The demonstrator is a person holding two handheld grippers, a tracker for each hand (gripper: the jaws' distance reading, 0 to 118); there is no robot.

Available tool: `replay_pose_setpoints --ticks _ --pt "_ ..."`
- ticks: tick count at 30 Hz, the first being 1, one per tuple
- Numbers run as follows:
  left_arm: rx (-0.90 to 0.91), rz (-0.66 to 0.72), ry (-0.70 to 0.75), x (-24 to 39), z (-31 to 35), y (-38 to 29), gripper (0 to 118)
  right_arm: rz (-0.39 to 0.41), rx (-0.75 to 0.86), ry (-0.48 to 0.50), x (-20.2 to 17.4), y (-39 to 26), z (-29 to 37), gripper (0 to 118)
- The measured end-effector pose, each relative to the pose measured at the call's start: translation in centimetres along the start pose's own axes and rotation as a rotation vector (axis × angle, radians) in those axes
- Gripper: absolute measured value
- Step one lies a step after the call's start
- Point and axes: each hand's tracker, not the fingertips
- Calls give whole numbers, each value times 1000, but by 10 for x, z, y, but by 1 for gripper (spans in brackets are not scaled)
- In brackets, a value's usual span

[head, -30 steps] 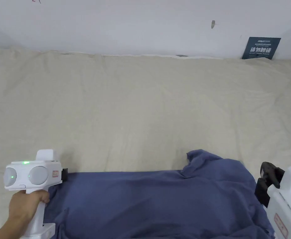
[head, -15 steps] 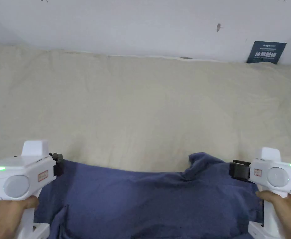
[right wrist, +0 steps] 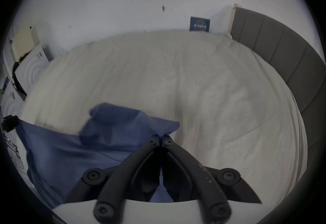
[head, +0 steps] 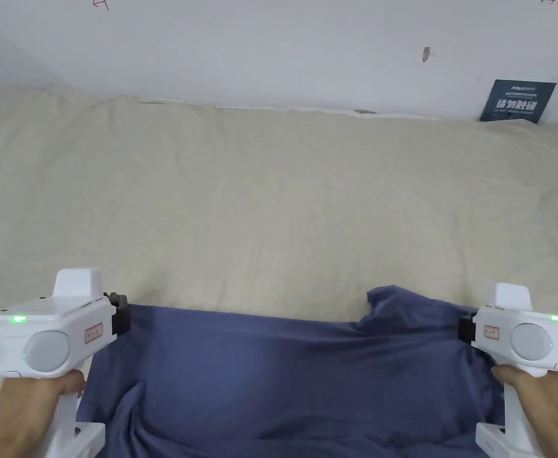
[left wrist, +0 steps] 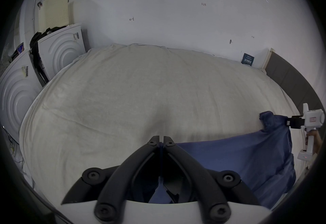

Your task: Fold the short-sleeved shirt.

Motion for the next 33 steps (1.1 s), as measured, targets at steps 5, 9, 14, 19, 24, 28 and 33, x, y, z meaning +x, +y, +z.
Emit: replay_pose_setpoints --ticks 5,9,14,19,24,28,33 --pt "16 40 17 -2 29 -4 3 18 108 64 9 -3 72 4" --pt "29 66 36 -12 50 -14 3 15 168 102 12 -22 132 4" --pt "27 91 52 -23 79 -37 3 8 206 146 18 -64 192 4" --pt "2 89 35 -30 102 -76 3 12 196 151 21 -120 216 4" --pt "-87 25 67 -29 103 -126 3 -27 102 115 30 -174 197 4" --pt "-154 -17 92 -24 97 -160 3 -103 -10 71 35 -211 166 4" --pt "-221 -30 119 -22 88 -186 3 -151 -80 40 40 -239 135 4"
